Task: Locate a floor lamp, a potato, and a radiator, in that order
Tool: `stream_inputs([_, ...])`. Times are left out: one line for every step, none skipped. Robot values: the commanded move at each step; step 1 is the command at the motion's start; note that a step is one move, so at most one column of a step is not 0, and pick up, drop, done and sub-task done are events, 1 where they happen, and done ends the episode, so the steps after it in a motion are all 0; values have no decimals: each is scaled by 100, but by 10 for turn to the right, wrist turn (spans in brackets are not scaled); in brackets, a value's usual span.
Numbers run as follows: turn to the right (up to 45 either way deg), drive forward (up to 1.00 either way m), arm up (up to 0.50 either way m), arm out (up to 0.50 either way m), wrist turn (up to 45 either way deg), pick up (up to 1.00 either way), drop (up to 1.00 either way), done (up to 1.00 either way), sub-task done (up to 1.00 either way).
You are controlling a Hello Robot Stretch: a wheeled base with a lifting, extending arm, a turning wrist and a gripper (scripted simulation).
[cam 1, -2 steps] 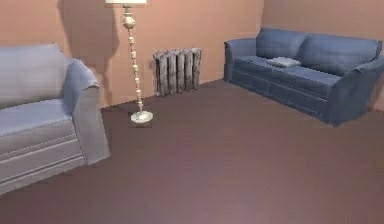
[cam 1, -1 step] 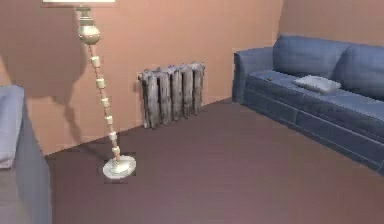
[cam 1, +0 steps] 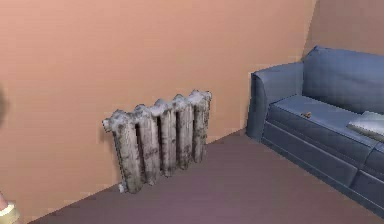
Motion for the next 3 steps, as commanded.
stream_inputs([-60, 0, 0, 0, 0, 0, 0, 0, 0])
stream_inputs([0, 35, 0, 0, 0, 0, 0, 0, 0])
stream_inputs([0, 0, 0, 0, 0, 0, 0, 100, 0])
